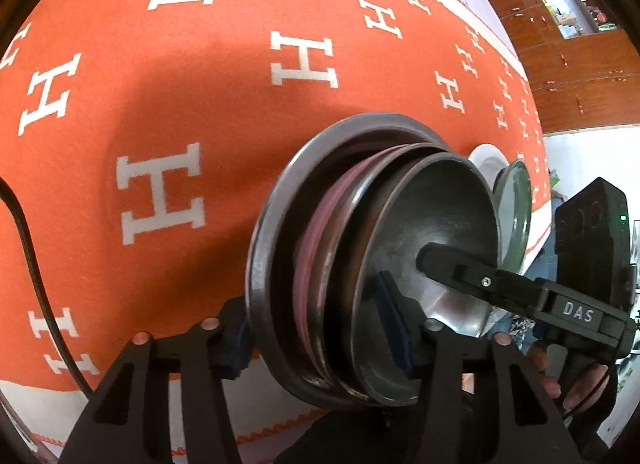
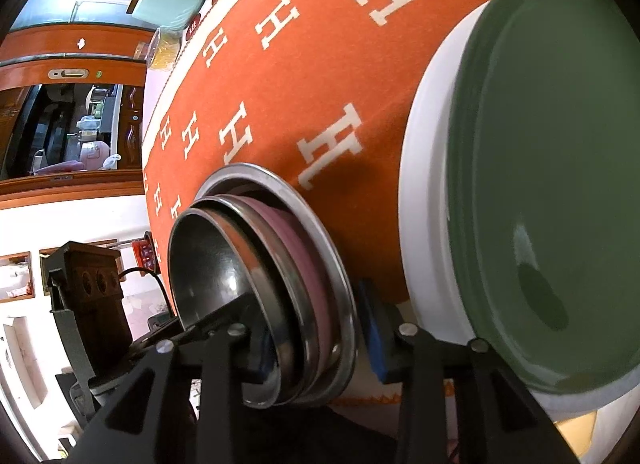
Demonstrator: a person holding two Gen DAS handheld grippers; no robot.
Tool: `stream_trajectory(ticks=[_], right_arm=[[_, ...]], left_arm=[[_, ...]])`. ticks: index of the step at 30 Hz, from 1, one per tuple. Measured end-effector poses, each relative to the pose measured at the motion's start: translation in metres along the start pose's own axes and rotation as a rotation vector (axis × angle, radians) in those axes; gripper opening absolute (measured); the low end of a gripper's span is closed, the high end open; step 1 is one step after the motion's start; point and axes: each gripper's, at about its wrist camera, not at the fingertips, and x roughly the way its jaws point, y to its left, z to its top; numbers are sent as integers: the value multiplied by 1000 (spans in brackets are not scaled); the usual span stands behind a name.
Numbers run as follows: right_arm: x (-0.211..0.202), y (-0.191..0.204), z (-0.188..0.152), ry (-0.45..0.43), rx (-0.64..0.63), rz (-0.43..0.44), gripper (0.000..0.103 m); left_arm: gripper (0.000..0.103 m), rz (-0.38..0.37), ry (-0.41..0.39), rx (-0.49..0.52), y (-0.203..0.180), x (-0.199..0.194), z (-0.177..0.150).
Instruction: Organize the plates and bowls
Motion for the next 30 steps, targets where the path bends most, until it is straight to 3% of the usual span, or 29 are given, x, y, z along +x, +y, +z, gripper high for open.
stream_trajectory(ticks=[9,18,30], right_arm=[[-1,5,-7,23,-23,-32,32],[-18,11,-11,3,-61,-17,32],[-59,-5,-6,-49,-99,-6,31]], left_arm=[[48,43,13,8,-17,2,-2],[48,70,-24,25,-34,-16,-13],[47,54,-77,54,-74,-25,-24]])
